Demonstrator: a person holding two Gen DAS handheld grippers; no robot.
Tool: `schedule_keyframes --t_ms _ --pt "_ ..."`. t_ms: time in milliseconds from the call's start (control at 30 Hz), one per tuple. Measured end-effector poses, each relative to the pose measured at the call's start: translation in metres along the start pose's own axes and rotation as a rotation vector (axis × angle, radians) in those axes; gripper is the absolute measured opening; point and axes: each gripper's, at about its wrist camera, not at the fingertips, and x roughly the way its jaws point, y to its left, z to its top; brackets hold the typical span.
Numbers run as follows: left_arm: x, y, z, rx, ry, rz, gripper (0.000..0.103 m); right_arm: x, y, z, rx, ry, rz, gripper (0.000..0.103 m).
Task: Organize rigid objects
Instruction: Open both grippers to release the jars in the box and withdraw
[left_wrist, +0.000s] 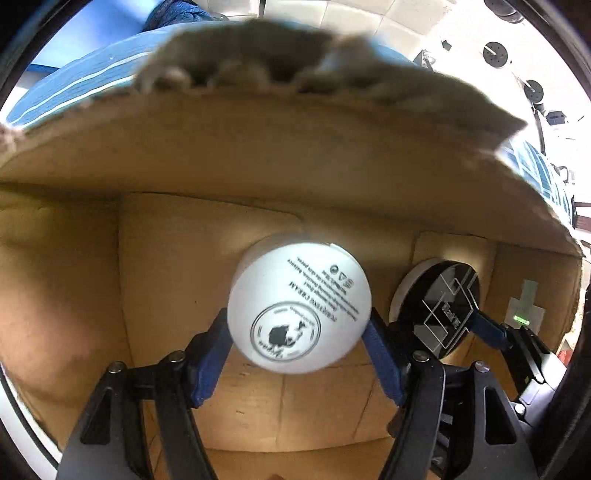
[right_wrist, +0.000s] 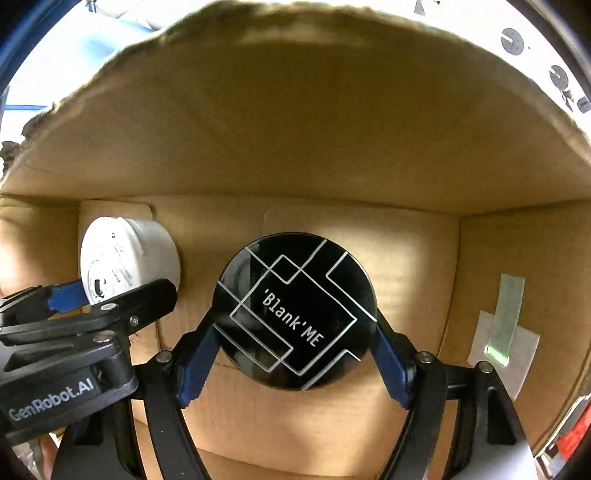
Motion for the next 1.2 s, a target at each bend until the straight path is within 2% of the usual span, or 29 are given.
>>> schedule_keyframes --t_ms 67,167,267,300,333,367,533,600,800,867,900,1200 --pt "-0.011 -0.006 -0.003 0.007 -0.022 0.020 0.070 -0.004 -0.001 -0.001 0.006 -0.004 -0.002 0.089" --pt "-0.030 -0.017 -0.007 0.018 -0.065 0.044 0.088 -0.016 -0.004 -0.010 0.023 -0.013 0.002 0.093" --pt "-0.044 -0.021 -0.015 0.011 -0.088 0.031 0.094 -0.028 -0.002 -0.020 0.026 -0.025 -0.002 0.096" --pt "-0.050 -0.024 -0.020 0.011 -0.099 0.040 0.102 -0.032 -0.001 -0.025 0.023 -0.028 -0.002 0.097" --pt "-0.054 -0.025 -0.024 0.012 -0.111 0.044 0.103 -0.035 -0.002 -0.029 0.023 -0.032 0.000 0.099" --pt "-0.058 -0.024 -0.030 0.012 -0.124 0.047 0.103 -0.039 -0.001 -0.034 0.023 -0.035 -0.003 0.103" --pt "-0.079 -0.018 -0.074 0.029 -0.177 0.044 0.103 -0.062 0.004 -0.068 0.009 -0.066 -0.005 0.103" --pt "-0.081 -0.011 -0.092 0.045 -0.202 0.055 0.103 -0.072 0.021 -0.087 -0.004 -0.085 -0.019 0.103" --pt "-0.105 0.012 -0.144 0.063 -0.274 0.058 0.103 -0.099 0.011 -0.122 -0.002 -0.139 -0.008 0.103" --pt "-0.105 0.013 -0.142 0.072 -0.293 0.059 0.103 -0.113 0.010 -0.131 -0.004 -0.158 -0.010 0.103" --pt "-0.112 0.012 -0.153 0.074 -0.306 0.057 0.103 -0.120 0.010 -0.139 -0.009 -0.171 -0.004 0.103" --pt "-0.135 0.013 -0.183 0.090 -0.391 0.084 0.103 -0.170 0.002 -0.186 0.003 -0.241 0.045 0.103"
